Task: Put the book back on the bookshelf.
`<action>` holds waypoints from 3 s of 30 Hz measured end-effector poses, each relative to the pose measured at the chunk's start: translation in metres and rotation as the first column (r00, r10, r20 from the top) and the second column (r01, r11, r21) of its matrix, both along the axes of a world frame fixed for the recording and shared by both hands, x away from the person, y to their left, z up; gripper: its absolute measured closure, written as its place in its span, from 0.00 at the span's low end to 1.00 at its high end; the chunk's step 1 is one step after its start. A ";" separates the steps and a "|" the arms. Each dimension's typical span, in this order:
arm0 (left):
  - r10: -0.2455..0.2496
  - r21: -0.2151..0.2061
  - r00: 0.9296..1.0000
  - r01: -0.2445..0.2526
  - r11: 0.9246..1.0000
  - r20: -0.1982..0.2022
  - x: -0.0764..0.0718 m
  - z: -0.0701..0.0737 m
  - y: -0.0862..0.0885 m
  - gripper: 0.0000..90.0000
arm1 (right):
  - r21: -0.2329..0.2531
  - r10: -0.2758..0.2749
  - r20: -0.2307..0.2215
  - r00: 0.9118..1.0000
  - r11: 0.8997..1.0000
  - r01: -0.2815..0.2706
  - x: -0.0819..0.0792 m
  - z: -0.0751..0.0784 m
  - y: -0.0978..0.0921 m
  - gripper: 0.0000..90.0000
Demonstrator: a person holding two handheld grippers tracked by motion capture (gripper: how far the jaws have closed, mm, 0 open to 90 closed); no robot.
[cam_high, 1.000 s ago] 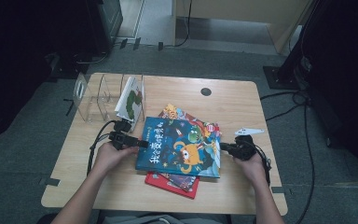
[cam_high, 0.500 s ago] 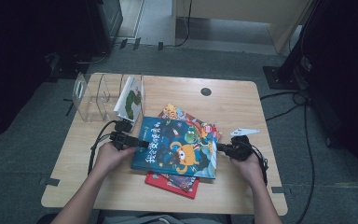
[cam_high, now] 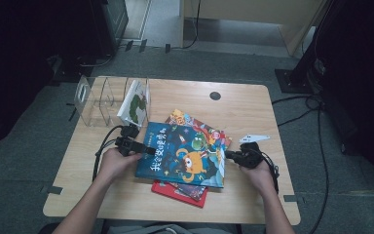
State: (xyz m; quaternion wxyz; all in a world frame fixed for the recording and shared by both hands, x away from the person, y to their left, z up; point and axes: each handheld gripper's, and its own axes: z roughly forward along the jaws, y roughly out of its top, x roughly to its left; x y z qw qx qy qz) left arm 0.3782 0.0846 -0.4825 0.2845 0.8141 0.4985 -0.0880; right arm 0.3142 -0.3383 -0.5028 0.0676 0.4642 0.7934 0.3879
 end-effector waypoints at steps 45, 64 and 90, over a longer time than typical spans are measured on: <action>-0.099 -0.201 0.992 0.082 0.976 -0.077 0.024 0.153 -0.001 0.82 | 0.043 0.123 0.074 0.990 0.991 -0.126 -0.002 -0.001 0.031 1.00; -0.219 -0.018 0.963 0.219 0.976 -0.157 0.048 0.232 -0.020 0.94 | -0.024 0.198 0.122 0.973 0.980 -0.197 0.001 0.005 0.049 0.77; 0.015 -0.088 0.989 -0.029 0.996 -0.148 0.004 0.253 0.114 0.92 | 0.021 0.147 0.152 0.977 0.988 -0.152 0.029 0.008 0.068 0.68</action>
